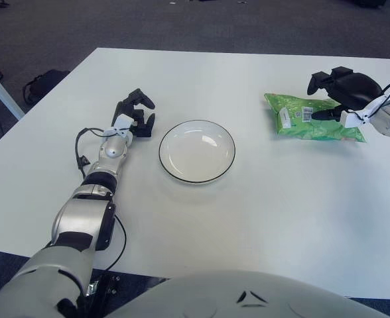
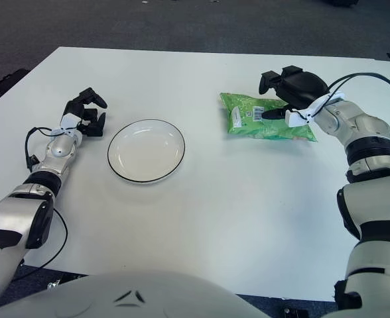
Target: Put the snack into the plate.
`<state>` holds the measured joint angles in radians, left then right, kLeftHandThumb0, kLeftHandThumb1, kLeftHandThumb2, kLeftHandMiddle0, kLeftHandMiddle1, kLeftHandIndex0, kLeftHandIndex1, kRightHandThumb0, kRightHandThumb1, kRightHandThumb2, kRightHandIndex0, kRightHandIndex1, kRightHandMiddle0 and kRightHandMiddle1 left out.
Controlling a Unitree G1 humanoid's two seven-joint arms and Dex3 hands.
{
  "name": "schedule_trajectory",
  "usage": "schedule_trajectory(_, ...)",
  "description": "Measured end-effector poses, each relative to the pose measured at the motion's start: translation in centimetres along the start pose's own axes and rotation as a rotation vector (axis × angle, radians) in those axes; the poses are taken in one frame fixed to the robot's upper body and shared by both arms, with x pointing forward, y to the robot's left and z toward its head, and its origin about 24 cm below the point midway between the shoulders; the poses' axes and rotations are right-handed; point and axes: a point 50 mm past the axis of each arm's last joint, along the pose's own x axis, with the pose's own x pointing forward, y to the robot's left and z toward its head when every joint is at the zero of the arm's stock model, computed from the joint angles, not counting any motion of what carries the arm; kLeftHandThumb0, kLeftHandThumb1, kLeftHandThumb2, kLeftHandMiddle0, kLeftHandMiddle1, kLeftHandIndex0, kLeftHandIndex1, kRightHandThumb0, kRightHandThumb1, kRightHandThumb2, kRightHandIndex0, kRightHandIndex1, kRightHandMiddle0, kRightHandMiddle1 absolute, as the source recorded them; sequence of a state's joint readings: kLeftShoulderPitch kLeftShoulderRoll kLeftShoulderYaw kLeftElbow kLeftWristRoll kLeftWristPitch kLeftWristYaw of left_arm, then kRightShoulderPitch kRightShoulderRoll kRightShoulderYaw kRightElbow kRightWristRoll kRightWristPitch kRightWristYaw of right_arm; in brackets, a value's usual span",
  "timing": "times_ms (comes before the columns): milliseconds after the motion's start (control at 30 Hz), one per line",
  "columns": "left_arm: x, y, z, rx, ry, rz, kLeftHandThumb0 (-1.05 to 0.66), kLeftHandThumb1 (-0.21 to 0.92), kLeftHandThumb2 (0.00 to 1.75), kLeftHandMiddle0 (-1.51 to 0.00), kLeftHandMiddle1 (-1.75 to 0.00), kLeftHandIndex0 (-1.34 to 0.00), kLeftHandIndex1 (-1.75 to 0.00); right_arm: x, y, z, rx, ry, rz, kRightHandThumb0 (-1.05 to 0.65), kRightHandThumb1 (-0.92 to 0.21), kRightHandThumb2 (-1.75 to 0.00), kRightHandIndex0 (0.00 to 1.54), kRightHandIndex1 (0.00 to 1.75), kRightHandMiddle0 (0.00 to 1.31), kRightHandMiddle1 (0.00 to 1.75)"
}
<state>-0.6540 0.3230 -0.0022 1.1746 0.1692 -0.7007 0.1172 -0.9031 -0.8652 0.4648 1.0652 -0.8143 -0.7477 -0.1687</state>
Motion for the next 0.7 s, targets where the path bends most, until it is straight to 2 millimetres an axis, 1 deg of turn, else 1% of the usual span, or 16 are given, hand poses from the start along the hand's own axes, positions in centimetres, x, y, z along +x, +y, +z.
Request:
schedule_trajectory(133,0.0,0.0,0.0,0.001,0.0,0.0,-0.48,0.31,1.32,-1.28,-1.75,-0.62,-1.75,0.1,1.0,-0.1,0.015,0.029,0.084,-0.93,-0.92,-0.71,0.01,0.4,0.0,0.7)
schedule_trajectory(233,0.0,0.0,0.0,0.001,0.0,0.0,-0.48,0.31,1.32,-1.28,-1.75,-0.62,-1.75,0.3,1.9,0.1,0.031,0.046,0.146,-0.94,-0.92,-0.75,0.0,0.33,0.0,0.64)
schedule_trajectory(367,0.0,0.0,0.0,0.001,0.0,0.0,-0.48,0.31,1.32,-1.28,-1.75,-0.62,-1.75,0.6,2.5,0.4,0.052,0.055,0.192,-0.94,-0.92,-0.78,0.0,0.29,0.0,0.61)
schedule_trajectory(533,0.0,0.0,0.0,0.002,-0.001,0.001,-0.48,0.31,1.32,-1.28,-1.75,-0.62,-1.75,0.8,2.8,0.6,0.064,0.058,0.223,-0.96,-0.92,-0.83,0.0,0.2,0.0,0.58)
schedule_trajectory(700,-0.1,-0.1,0.0,0.005,-0.001,0.0,-0.48,0.31,1.33,-1.28,-1.75,-0.62,-1.75,0.9,2.9,0.6,0.075,0.063,0.24,-0.98,-0.92,-0.85,0.0,0.13,0.0,0.56)
